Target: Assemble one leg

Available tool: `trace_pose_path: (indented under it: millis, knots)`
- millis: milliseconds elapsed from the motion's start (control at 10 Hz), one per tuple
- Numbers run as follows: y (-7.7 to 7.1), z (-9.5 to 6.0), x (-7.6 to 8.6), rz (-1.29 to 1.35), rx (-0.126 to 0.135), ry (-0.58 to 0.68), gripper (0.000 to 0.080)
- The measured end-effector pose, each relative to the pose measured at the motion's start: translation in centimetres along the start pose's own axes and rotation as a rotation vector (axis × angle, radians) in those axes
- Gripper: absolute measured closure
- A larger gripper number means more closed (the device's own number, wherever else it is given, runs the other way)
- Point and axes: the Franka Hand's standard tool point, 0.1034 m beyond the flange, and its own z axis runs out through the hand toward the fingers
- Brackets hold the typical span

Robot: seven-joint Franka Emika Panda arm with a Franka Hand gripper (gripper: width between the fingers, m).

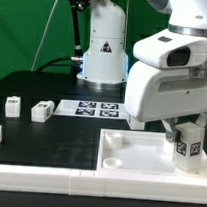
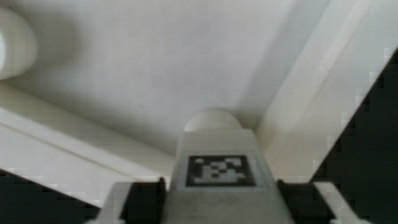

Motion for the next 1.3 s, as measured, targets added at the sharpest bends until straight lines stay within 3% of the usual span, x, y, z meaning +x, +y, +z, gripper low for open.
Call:
trace_pose_path:
  millis: [400, 900, 1300]
  knots:
    - [-0.2, 0.0, 0.0, 0.224, 0.008, 0.001, 0.0508]
    - [-0.5, 0.1, 0.2, 0.879, 0.078, -0.001, 0.0508]
    - [-1.1, 0.2, 0.5, 1.241, 0.074, -0.014, 0.0508]
